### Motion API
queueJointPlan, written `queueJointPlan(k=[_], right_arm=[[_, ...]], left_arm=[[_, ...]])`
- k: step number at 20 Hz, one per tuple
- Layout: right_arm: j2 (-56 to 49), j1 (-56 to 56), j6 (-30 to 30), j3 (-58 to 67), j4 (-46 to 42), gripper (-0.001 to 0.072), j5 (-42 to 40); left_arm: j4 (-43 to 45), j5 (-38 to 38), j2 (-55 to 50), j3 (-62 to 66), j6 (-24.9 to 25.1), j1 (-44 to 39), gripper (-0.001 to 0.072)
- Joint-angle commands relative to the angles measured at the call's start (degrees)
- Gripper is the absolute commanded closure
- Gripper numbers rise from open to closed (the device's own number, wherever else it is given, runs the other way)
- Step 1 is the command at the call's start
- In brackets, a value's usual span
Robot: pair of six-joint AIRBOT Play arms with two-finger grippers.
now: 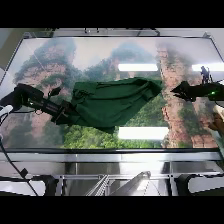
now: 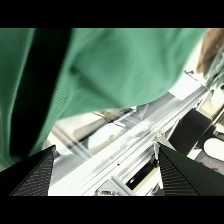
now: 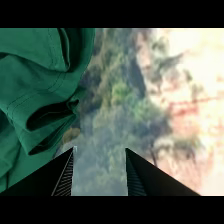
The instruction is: Fold the shirts.
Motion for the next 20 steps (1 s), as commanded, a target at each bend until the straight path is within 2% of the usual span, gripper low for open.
queueJointPlan(k=[1, 5, 9, 13, 16, 20], right_arm=[[-0.2, 0.3, 0.3, 0.0, -0.5, 0.0356, 1.6], [-0.2, 0.4, 0.4, 0.0, -0.5, 0.0356, 1.8], [-0.2, 0.4, 0.4, 0.0, -0.4, 0.0357, 1.8], [-0.2, 0.4, 0.4, 0.0, -0.1, 0.0356, 2.0], [-0.2, 0.4, 0.4, 0.0, 0.0, 0.0356, 2.6], [-0.3, 0.4, 0.4, 0.0, -0.1, 0.0356, 3.1]], left_arm=[[0.1, -3.0, 3.8, -8.2, 0.5, 2.4, 0.0002], [0.2, -3.1, 9.3, -8.5, 4.2, 7.6, 0.0002], [7.6, -10.2, 12.4, -7.8, 4.3, 9.8, 0.0003], [6.9, -13.9, 7.6, -9.5, 6.3, 7.0, 0.0003], [0.7, -14.9, 1.7, -9.2, 10.7, 2.8, 0.0004], [-1.7, -14.4, -4.1, -3.5, 11.1, -2.0, 0.0014]])
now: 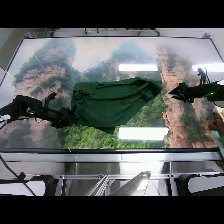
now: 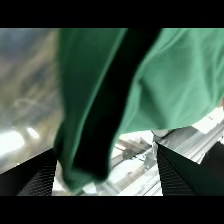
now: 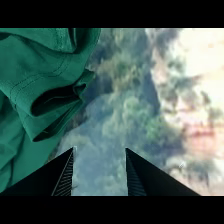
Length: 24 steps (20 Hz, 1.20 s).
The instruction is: Fold the shirts.
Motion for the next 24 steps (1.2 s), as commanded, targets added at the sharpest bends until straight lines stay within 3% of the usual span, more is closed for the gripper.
queueJointPlan(k=[1, 3, 10, 19, 20, 21, 22, 24], right_arm=[[-0.2, 0.2, 0.2, 0.0, 0.1, 0.0356, 0.5], [-1.1, 1.0, 0.9, 0.0, -0.1, 0.0356, 0.4], [-6.5, 8.9, 2.4, 0.0, 0.5, 0.0356, -3.8], [-6.6, 14.6, 0.6, 0.1, 17.0, 0.0356, -13.6], [-6.6, 15.0, 0.6, 0.1, 17.2, 0.0416, -14.2], [-6.6, 15.1, 0.6, 0.1, 17.2, 0.0604, -14.2], [-6.5, 15.0, 0.5, 0.1, 17.3, 0.0690, -14.1], [-5.4, 14.3, -2.6, 0.2, 19.7, 0.0692, -11.6]], left_arm=[[-1.0, -2.3, -4.5, 4.9, 1.3, -3.8, 0.0153], [-1.0, -2.6, -4.5, 7.6, 1.3, -4.1, 0.0680], [-0.8, 3.3, -4.5, 10.7, 1.3, 0.8, 0.0684], [-0.6, 4.2, -4.5, 6.0, 2.9, 6.0, 0.0684], [-0.6, 4.2, -4.5, 6.1, 2.9, 6.0, 0.0684], [-0.6, 4.2, -4.5, 6.1, 2.9, 6.0, 0.0683], [-0.6, 4.4, -4.5, 6.2, 2.9, 6.0, 0.0683], [-1.3, 7.3, -4.5, 7.6, 3.5, 6.0, 0.0683]])
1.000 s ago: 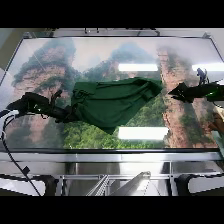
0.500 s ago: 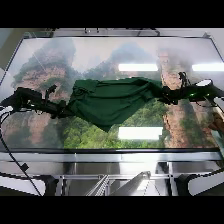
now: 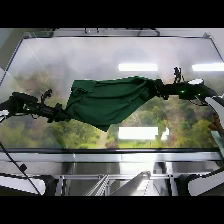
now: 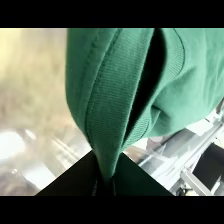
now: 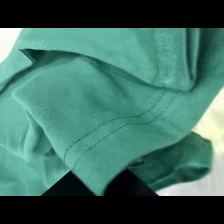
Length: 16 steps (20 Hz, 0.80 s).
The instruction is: Fold the shirts.
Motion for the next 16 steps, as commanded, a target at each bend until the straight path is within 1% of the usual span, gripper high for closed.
queueJointPlan(k=[1, 3, 4, 5, 6, 8, 10, 13, 16], right_arm=[[2.3, -0.9, -4.2, 0.1, 5.1, 0.0692, 2.6], [6.2, -2.6, -4.3, 0.1, 5.0, 0.0688, 3.8], [7.7, -3.5, -3.9, 0.1, 3.7, 0.0584, 4.0], [8.6, -4.3, -1.6, 0.1, 1.9, 0.0383, 4.1], [8.7, -5.1, 1.7, 0.1, -0.6, 0.0333, 5.2], [7.8, -5.3, 6.0, -0.1, -7.7, 0.0333, 7.9], [6.3, -4.9, 6.8, -0.1, -14.0, 0.0333, 8.6], [4.3, -5.8, 8.0, -0.1, -14.3, 0.0327, 7.7], [2.2, -4.6, 8.9, -0.1, -13.7, 0.0317, 11.0]], left_arm=[[-0.7, 4.9, 0.3, 2.5, 0.7, 0.2, 0.0683], [-0.6, 6.5, 2.2, 5.2, 0.6, 0.2, 0.0683], [-0.6, 6.0, 3.3, 6.0, 0.6, 0.2, 0.0683], [-0.6, 5.6, 4.0, 6.1, 0.6, 0.2, 0.0682], [-0.3, 5.6, 4.2, 6.1, 0.6, 0.2, 0.0683], [0.0, 5.3, 3.9, 5.6, 0.6, 0.2, 0.0683], [-0.1, 5.2, 2.8, 4.5, 0.6, 0.8, 0.0682], [0.0, 5.4, 1.2, 3.0, 0.7, 2.7, 0.0683], [0.0, 5.4, 0.4, 2.7, 0.7, 4.8, 0.0683]])
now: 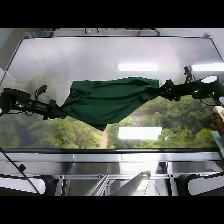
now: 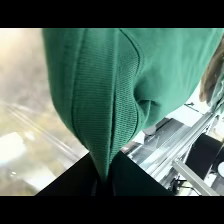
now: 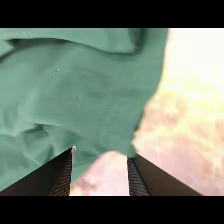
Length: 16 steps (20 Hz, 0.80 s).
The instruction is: Fold the shirts.
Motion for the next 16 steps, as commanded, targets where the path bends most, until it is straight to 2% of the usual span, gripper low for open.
queueJointPlan(k=[1, 5, 8, 10, 11, 13, 16], right_arm=[[-2.4, 2.1, 1.6, 0.0, -0.9, 0.0318, 3.1], [-5.6, 8.3, 1.7, 0.0, 1.9, 0.0318, -0.9], [-8.6, 10.4, 1.6, 0.0, 9.8, 0.0318, -2.4], [-9.6, 11.1, -0.5, 0.0, 15.7, 0.0321, -3.6], [-9.7, 11.3, -1.6, 0.0, 17.6, 0.0364, -4.1], [-9.5, 11.3, -5.4, 0.0, 20.7, 0.0694, -3.5], [-5.8, 10.6, -8.9, 0.1, 22.6, 0.0691, 1.8]], left_arm=[[0.0, 0.0, -0.7, -0.4, 0.1, 2.1, 0.0683], [0.0, 0.0, -0.7, -0.4, 0.6, 2.1, 0.0682], [0.0, 0.1, -0.7, -0.4, 1.1, 2.1, 0.0683], [0.0, 0.1, -0.7, -0.4, 1.1, 2.1, 0.0683], [0.0, 0.1, -0.7, -0.4, 1.1, 2.1, 0.0683], [0.0, 0.5, -0.7, -0.4, 1.1, 2.1, 0.0683], [-0.8, 3.0, 0.1, -0.3, 1.2, 2.1, 0.0683]])
